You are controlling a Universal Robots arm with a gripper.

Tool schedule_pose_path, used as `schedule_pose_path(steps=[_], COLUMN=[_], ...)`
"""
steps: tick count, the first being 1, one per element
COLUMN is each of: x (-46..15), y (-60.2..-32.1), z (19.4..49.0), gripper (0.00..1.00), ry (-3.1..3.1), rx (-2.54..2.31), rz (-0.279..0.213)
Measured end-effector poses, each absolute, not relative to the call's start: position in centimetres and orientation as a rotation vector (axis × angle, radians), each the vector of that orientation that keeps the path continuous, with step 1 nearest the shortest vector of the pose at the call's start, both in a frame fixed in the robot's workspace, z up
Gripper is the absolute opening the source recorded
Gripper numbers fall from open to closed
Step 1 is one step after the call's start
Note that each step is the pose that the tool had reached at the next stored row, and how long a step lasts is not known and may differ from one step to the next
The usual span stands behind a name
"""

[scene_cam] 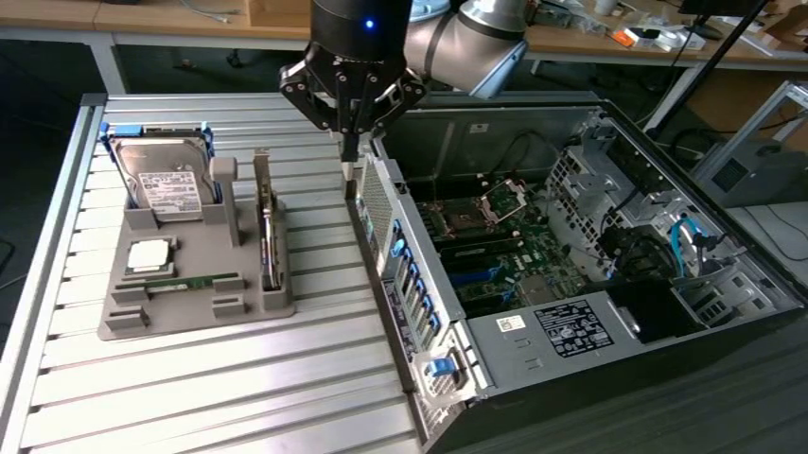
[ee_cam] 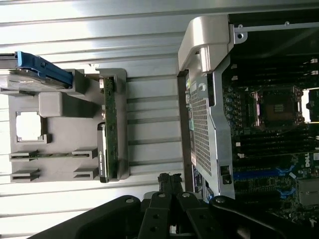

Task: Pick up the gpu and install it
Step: 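Reach for the gpu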

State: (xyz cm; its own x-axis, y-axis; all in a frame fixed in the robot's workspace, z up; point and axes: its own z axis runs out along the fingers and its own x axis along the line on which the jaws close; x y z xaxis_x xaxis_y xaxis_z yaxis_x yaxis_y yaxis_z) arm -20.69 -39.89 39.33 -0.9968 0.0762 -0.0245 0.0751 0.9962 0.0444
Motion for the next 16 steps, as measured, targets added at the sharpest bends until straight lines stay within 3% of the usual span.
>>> schedule_pose_path(steps=[16], x=[-21.3], y=[-39.9], z=[39.33], gripper=[0.11], ry=[3.113], rx=[0.118], rz=[0.068])
